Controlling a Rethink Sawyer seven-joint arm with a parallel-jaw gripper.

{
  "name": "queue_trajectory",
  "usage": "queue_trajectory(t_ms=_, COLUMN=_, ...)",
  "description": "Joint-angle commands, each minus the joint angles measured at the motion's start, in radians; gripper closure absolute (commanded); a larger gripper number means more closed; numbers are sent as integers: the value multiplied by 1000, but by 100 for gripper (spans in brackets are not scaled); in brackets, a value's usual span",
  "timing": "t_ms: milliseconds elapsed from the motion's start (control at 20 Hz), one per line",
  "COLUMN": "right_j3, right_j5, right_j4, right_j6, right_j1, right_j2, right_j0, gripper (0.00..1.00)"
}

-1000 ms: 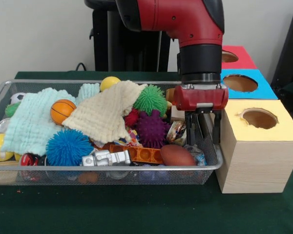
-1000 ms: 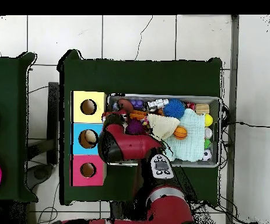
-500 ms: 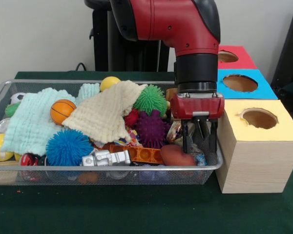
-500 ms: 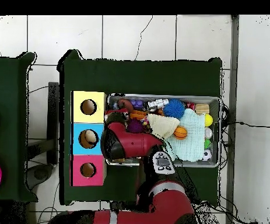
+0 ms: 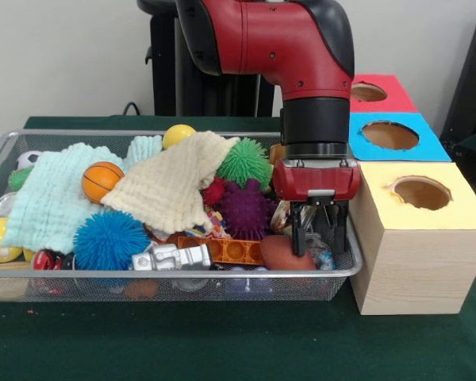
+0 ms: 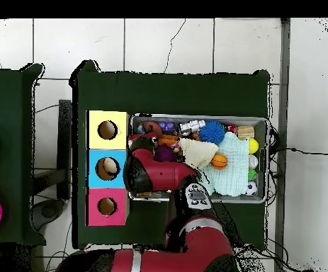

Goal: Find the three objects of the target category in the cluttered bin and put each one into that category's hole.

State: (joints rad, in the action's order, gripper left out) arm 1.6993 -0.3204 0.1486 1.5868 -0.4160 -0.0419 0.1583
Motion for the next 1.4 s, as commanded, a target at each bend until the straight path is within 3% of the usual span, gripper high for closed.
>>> queue_trajectory(t_ms=50, right_j3=23, right_j5=181, right_j4=-97, right_j6=180, right_j1=103, right_j2=17, right_j0=-27, gripper=0)
queue_trajectory(t_ms=250, right_j3=34, right_j5=239, right_j4=-140, right_j6=169, right_j1=127, right_j2=23, right_j0=-36, gripper=0)
queue_trajectory(t_ms=500, right_j3=23, right_j5=479, right_j4=-224, right_j6=133, right_j1=137, right_j2=54, right_j0=-64, gripper=0)
queue_trajectory(t_ms=650, right_j3=8, right_j5=527, right_j4=-247, right_j6=124, right_j1=149, right_j2=75, right_j0=-80, gripper=0)
queue_trajectory(t_ms=750, right_j3=7, right_j5=506, right_j4=-274, right_j6=149, right_j1=159, right_j2=103, right_j0=-104, gripper=0)
queue_trajectory(t_ms=1000, right_j3=81, right_j5=304, right_j4=-388, right_j6=303, right_j1=156, right_j2=154, right_j0=-156, gripper=0)
queue_trajectory(t_ms=1400, right_j3=169, right_j5=172, right_j4=-490, right_j6=359, right_j1=119, right_j2=149, right_j0=-176, gripper=0)
